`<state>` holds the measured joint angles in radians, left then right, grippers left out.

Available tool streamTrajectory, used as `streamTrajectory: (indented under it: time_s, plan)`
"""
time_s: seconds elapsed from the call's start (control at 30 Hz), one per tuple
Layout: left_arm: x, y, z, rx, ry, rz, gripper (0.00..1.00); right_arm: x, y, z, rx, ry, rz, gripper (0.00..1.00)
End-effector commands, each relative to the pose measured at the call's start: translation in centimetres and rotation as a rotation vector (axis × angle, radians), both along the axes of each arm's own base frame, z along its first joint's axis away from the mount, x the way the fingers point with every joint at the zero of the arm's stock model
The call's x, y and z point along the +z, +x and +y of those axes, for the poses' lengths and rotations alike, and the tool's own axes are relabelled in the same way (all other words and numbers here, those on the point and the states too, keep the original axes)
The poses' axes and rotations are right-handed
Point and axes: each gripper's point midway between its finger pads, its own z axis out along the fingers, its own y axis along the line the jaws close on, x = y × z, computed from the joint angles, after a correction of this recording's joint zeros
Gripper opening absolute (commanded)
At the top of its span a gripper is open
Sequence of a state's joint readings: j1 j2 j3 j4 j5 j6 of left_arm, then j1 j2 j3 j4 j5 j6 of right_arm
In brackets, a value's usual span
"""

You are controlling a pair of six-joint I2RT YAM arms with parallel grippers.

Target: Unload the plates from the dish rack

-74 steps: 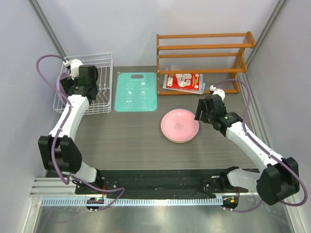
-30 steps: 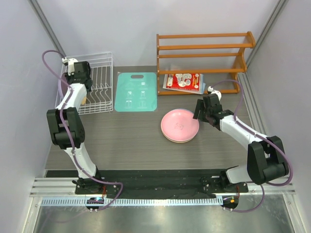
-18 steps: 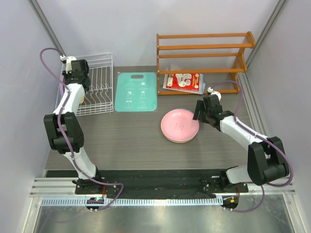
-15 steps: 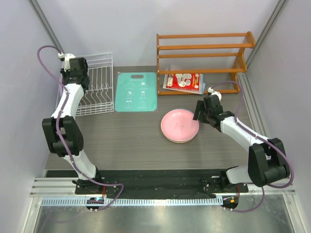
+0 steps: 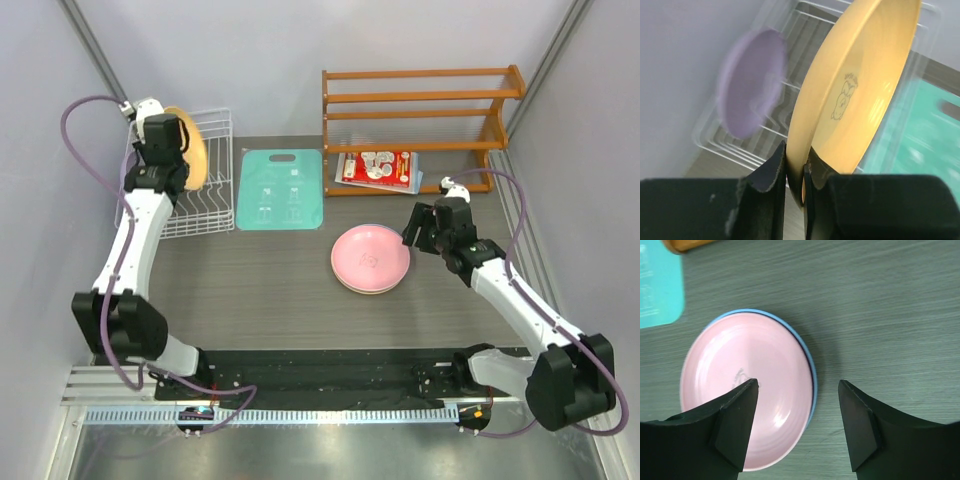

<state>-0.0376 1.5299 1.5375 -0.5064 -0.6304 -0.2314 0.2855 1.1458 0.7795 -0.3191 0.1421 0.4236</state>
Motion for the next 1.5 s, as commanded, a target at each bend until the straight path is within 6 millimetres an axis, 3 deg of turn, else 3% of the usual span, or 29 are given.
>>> streamTrajectory:
  time_s: [0.0,0.1,0.17,0.3,0.5,0.77,0.93,1.0,1.03,1.07,1.17,1.27,1.4,1.43,1.47]
  plan:
    - [1.1,-1.0,-10.5,-0.387,-0.477,-0.157,0.00,4.4,-0.2,2.3,0.102,0.108,-0.099,0.71]
    - [-1.4,-2.9,-16.3,-0.562,-0.698,-0.129,0.00,6.2,-0.7,4.4,0.190,0.206,-0.138,0.71]
    - [-1.4,-3.8,-18.8,-0.630,-0.784,-0.125,0.00,6.9,-0.9,5.5,0.227,0.266,-0.152,0.71]
    - [-3.6,-6.4,-24.4,-0.755,-0.872,-0.058,0.00,8.4,-0.7,7.1,0.276,0.341,-0.202,0.71]
    - [-6.1,-8.9,-29.5,-0.841,-0.923,0.033,0.00,9.1,-0.6,9.2,0.337,0.412,-0.220,0.72]
    - [-8.6,-11.5,-34.7,-0.925,-0.942,0.119,0.00,7.8,0.0,11.1,0.373,0.433,-0.190,0.72]
    - [-9.5,-12.2,-36.8,-0.954,-0.935,0.161,0.00,6.7,0.6,11.6,0.374,0.429,-0.170,0.71]
    - [-9.5,-12.4,-37.2,-0.963,-0.928,0.162,0.00,5.9,0.7,11.7,0.372,0.424,-0.147,0.65]
    - [-9.4,-12.3,-37.3,-0.964,-0.928,0.161,0.00,5.4,0.6,11.6,0.366,0.419,-0.137,0.60]
    - [-9.4,-12.3,-37.3,-0.965,-0.926,0.161,0.00,5.1,0.6,11.4,0.354,0.412,-0.131,0.43]
    - [-9.1,-12.2,-36.8,-0.955,-0.900,0.141,0.00,5.1,0.6,10.4,0.319,0.375,-0.157,0.15]
    - [-8.9,-12.0,-36.0,-0.931,-0.861,0.124,0.00,5.0,0.0,9.6,0.308,0.338,-0.155,0.01]
    - [-9.1,-11.8,-35.3,-0.904,-0.825,0.136,0.00,5.3,0.0,8.8,0.279,0.313,-0.163,0.01]
    - [-9.2,-11.7,-35.1,-0.892,-0.814,0.135,0.05,5.4,0.0,8.7,0.273,0.309,-0.168,0.01]
    - [-9.2,-11.5,-34.9,-0.884,-0.804,0.133,0.23,5.6,-0.1,8.3,0.255,0.299,-0.173,0.01]
